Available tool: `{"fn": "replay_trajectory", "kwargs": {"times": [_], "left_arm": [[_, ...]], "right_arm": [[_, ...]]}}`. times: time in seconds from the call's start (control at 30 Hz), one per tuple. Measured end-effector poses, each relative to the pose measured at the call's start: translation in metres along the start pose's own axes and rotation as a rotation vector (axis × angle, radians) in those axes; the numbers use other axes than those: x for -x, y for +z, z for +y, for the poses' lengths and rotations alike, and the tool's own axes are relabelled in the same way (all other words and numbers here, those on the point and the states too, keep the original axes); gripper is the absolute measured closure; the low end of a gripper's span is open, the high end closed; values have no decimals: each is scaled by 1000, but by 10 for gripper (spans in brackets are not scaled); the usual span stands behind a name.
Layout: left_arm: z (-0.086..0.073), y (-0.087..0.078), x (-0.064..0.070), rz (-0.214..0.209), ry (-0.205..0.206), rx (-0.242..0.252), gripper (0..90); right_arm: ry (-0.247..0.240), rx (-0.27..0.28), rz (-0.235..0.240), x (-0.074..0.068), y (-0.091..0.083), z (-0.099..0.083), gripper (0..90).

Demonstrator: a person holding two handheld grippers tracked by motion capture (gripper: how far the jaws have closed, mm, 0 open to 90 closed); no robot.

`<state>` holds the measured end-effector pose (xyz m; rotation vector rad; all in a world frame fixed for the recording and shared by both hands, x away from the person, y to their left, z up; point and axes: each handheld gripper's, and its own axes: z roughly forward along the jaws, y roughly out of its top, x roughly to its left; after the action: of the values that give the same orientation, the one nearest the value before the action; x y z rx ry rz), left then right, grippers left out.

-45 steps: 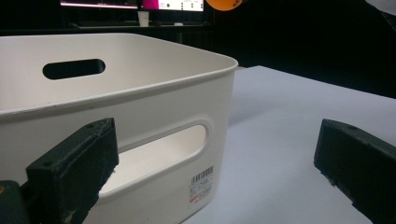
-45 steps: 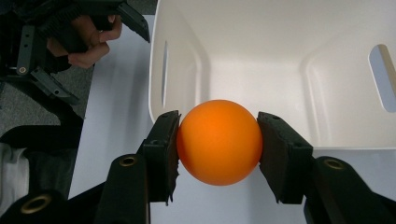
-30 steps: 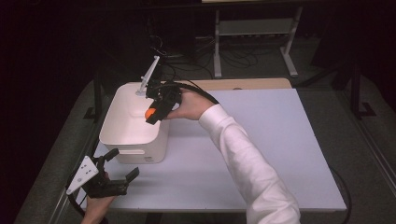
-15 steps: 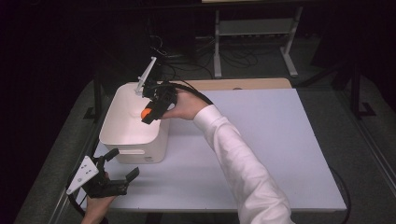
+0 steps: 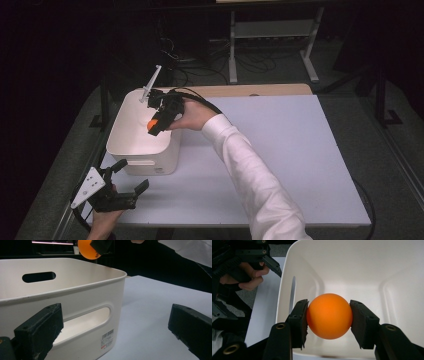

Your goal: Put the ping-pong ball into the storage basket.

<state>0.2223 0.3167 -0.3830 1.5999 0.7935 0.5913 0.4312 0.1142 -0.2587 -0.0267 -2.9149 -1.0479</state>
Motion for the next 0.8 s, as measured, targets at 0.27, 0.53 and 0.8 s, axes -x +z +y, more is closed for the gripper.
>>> {"fn": "replay_trajectory", "kwargs": {"times": [0.27, 0.53, 0.8], "left_arm": [[0, 0, 0, -2, 5, -5, 0], [0, -1, -1, 0, 11, -10, 0], [0, 0, 0, 1, 12, -13, 0]], "right_arm": [[23, 2, 2, 0, 6, 2, 487], [62, 43, -15, 2, 0, 1, 265], [94, 111, -55, -1, -22, -12, 108]]}}
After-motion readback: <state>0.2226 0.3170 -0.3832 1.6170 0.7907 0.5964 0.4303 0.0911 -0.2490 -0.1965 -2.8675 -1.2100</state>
